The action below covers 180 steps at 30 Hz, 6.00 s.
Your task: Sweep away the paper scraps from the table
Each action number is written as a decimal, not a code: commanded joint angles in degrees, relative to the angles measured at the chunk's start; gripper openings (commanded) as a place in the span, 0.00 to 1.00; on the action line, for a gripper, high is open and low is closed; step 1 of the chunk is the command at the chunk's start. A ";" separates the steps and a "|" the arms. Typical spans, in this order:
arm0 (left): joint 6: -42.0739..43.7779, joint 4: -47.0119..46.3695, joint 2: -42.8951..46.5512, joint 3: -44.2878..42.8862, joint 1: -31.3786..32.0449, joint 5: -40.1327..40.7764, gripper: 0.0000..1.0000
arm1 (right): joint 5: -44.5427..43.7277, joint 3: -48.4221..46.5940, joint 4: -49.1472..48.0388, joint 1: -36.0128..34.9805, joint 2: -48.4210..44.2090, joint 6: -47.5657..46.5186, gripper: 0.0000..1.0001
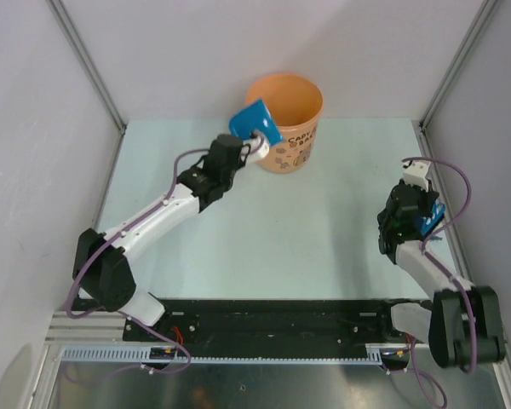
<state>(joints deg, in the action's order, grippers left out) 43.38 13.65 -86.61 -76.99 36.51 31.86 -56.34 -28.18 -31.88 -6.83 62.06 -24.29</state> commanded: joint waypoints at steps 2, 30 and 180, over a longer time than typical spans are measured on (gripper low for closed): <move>-9.27 7.53 0.21 10.10 -0.04 -6.98 0.00 | 4.73 -1.26 -12.33 9.95 12.42 -2.44 0.00; -11.38 16.06 -4.62 24.61 -2.50 -20.95 0.00 | 32.07 -3.98 11.22 -37.73 2.90 9.88 0.00; 69.35 -44.03 -30.99 -31.05 1.72 17.81 0.00 | 11.07 -13.74 49.10 -24.81 -38.68 27.99 0.00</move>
<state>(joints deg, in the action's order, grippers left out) 86.91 -1.83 -122.76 -115.09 37.69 48.23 -44.73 -41.78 18.20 -31.97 24.18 4.45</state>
